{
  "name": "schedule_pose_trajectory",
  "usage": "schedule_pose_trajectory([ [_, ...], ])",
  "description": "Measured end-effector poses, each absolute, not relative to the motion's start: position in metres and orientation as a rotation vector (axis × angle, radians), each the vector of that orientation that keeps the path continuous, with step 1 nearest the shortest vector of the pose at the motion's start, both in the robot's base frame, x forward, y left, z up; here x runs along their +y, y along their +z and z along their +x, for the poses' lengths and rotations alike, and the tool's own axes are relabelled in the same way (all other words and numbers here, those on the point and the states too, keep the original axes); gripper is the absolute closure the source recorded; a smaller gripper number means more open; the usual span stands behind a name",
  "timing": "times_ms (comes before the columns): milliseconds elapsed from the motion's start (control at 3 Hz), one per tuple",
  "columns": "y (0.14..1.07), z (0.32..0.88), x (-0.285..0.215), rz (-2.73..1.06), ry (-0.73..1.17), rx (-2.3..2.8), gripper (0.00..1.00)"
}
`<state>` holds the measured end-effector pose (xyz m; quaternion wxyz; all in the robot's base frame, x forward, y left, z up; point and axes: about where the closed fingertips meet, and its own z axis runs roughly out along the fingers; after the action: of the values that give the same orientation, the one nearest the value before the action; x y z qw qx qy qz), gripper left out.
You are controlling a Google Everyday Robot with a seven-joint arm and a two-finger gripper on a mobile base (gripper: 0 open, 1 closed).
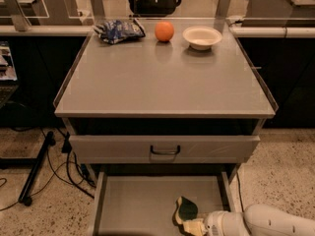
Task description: Place sponge into middle drawer
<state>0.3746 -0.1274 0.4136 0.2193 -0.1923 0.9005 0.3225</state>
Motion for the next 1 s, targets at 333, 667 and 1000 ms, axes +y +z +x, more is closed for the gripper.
schedule_pose_trajectory([
  [333,0.4136,0.3746,-0.1274,-0.532,0.892,2.491,0.55],
  [667,0.4136,0.3746,-0.1274,-0.532,0.892,2.491,0.24],
  [1000,0.4136,0.3746,-0.1273,-0.532,0.893,2.491,0.00],
])
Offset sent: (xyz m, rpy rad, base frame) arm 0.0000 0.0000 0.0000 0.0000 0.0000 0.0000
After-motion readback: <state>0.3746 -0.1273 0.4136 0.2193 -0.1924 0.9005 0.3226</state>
